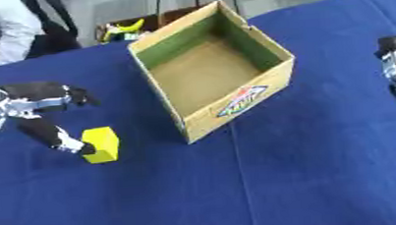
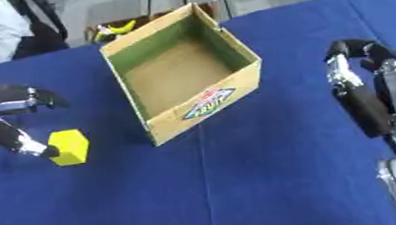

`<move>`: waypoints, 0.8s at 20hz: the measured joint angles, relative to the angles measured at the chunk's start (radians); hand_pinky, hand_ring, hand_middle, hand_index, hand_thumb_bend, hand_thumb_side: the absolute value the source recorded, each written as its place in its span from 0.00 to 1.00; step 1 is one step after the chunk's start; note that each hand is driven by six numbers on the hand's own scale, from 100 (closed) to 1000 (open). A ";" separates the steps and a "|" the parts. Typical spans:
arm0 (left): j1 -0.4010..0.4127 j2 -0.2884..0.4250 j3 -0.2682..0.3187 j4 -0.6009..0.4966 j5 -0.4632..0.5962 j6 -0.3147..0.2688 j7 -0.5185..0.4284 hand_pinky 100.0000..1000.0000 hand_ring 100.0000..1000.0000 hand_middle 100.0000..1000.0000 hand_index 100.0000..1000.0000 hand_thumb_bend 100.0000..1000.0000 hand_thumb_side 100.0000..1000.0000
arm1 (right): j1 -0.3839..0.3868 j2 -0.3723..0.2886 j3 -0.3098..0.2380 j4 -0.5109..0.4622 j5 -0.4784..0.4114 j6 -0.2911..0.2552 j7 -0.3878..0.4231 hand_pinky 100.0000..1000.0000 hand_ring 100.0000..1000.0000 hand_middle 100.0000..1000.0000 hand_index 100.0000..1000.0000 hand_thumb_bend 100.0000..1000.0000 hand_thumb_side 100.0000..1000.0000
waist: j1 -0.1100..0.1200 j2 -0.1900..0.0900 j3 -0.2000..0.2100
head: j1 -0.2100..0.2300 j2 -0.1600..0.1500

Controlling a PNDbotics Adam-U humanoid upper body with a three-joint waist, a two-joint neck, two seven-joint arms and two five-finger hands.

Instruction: Pick up objects on the table and place them in the box.

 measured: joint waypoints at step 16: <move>-0.011 -0.021 -0.028 0.012 -0.086 0.001 -0.001 0.72 0.86 0.88 0.95 0.67 0.65 | 0.000 0.000 0.000 0.000 0.000 0.002 0.000 0.93 1.00 0.63 0.77 0.00 0.82 | 0.000 0.004 -0.007 | -0.010 -0.023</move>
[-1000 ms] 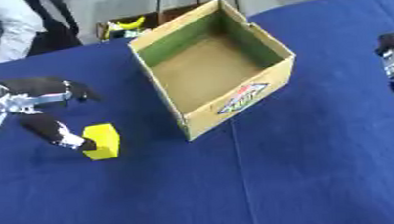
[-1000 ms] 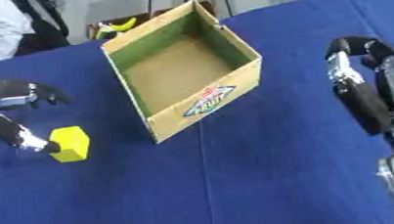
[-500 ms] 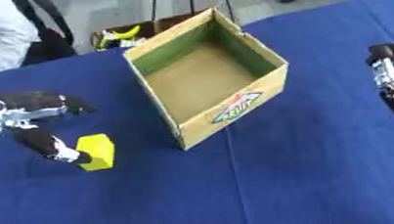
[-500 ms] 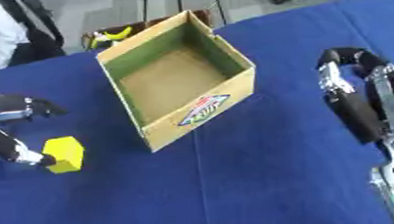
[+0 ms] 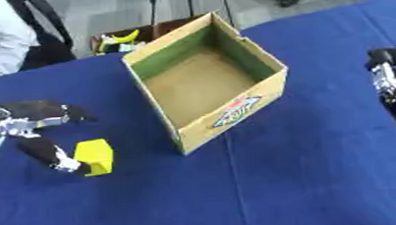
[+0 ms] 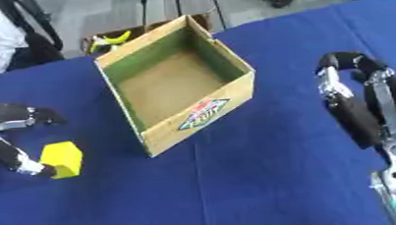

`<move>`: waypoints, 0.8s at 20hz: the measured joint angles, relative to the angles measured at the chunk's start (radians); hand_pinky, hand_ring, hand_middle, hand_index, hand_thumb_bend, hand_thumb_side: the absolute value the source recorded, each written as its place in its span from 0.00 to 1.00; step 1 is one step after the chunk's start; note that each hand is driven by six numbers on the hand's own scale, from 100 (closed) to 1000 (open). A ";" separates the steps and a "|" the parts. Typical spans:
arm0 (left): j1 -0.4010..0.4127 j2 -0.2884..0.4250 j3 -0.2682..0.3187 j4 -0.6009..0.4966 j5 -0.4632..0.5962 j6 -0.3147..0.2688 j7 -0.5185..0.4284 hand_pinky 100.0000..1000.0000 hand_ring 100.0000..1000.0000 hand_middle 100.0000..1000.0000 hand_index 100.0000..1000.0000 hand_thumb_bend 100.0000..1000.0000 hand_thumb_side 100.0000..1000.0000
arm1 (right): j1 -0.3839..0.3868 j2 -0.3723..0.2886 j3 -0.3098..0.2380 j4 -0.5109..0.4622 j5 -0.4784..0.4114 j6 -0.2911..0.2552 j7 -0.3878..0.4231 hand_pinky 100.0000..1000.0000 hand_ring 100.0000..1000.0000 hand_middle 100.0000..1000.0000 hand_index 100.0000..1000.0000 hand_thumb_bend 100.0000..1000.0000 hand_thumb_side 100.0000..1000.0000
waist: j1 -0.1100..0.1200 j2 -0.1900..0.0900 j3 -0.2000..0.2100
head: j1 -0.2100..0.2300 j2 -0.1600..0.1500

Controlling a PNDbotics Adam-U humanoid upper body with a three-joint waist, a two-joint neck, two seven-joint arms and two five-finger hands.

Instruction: Pick up objects on the table and place them in the box.

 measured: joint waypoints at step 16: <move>-0.004 -0.014 -0.013 -0.016 -0.050 -0.020 0.020 0.58 0.71 0.67 0.78 0.52 0.61 | 0.000 0.000 0.000 0.000 0.000 0.001 0.001 0.93 1.00 0.63 0.77 0.00 0.82 | 0.000 0.006 0.000 | 0.000 -0.006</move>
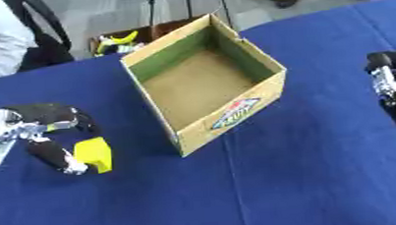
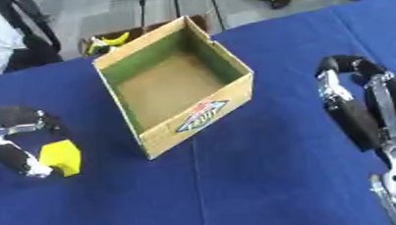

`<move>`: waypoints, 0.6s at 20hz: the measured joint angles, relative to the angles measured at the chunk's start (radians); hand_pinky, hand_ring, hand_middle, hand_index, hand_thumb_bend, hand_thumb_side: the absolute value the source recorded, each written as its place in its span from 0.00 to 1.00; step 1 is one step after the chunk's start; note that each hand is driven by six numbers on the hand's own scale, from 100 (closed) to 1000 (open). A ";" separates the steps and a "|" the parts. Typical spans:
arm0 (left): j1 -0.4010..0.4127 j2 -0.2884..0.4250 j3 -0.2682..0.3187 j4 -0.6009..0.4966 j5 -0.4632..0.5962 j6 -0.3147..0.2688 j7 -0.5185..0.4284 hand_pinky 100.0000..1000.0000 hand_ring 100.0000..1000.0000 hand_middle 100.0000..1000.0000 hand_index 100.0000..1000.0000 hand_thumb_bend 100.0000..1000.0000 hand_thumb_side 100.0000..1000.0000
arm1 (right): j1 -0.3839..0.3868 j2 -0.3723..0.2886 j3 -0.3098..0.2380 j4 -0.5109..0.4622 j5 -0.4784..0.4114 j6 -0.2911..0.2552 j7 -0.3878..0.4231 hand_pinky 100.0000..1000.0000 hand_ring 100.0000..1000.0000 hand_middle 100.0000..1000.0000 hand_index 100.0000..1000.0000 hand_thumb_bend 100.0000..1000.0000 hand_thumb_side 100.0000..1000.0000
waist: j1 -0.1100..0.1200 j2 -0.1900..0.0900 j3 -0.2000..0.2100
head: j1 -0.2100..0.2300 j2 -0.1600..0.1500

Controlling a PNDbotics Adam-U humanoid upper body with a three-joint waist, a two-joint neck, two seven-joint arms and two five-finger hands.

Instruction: Pick up objects on the table and place them in the box.

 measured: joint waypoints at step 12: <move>0.000 -0.009 -0.018 -0.002 -0.028 -0.018 0.018 0.46 0.60 0.57 0.73 0.41 0.63 | 0.000 0.000 0.000 0.000 0.000 0.000 0.000 0.93 1.00 0.63 0.77 0.00 0.82 | 0.000 0.000 -0.001 | 0.000 -0.001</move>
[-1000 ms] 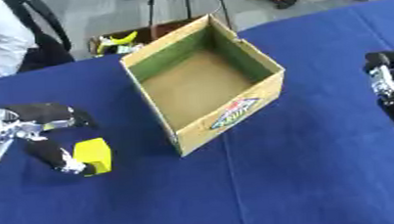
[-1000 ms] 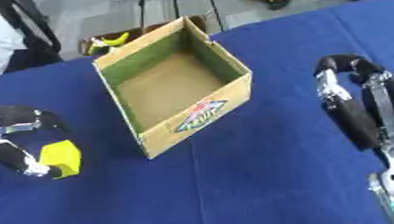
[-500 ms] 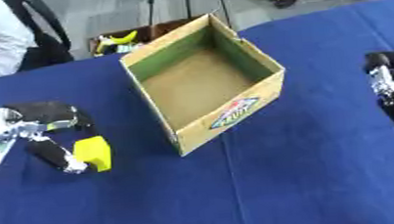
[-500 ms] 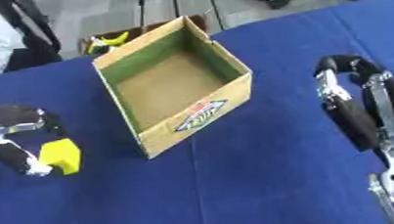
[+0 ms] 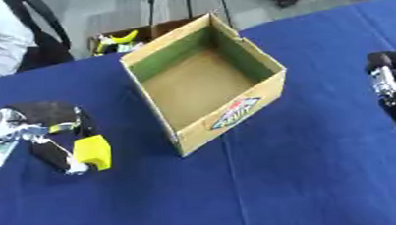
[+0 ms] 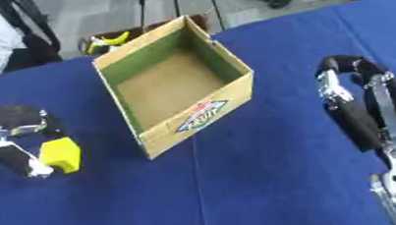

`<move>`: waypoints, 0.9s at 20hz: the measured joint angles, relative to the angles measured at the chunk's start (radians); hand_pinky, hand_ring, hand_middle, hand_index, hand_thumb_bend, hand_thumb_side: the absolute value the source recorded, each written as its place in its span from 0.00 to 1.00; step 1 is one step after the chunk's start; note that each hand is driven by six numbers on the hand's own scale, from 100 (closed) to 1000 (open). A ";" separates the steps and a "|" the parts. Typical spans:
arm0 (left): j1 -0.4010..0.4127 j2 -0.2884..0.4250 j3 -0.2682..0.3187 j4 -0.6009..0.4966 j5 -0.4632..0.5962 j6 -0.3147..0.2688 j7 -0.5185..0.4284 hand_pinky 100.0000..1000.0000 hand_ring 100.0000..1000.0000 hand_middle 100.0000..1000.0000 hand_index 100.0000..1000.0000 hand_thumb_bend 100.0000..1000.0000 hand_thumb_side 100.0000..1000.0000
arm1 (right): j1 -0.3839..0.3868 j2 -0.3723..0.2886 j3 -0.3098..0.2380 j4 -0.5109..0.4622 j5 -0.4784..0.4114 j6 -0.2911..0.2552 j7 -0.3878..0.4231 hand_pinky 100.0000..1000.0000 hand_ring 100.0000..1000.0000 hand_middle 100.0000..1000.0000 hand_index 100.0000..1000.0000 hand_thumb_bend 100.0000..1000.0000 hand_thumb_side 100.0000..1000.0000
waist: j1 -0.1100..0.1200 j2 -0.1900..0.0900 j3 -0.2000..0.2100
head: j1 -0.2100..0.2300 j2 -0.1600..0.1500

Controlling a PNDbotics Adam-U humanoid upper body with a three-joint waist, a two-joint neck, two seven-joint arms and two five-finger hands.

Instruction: Pick up objects on the table and place them in the box.

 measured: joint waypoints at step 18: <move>-0.004 0.000 0.008 -0.013 -0.040 -0.026 0.034 0.27 0.45 0.39 0.59 0.16 0.55 | 0.000 0.000 0.000 0.001 0.000 0.001 -0.001 0.93 1.00 0.63 0.77 0.00 0.82 | 0.000 0.000 0.001 | 0.000 -0.008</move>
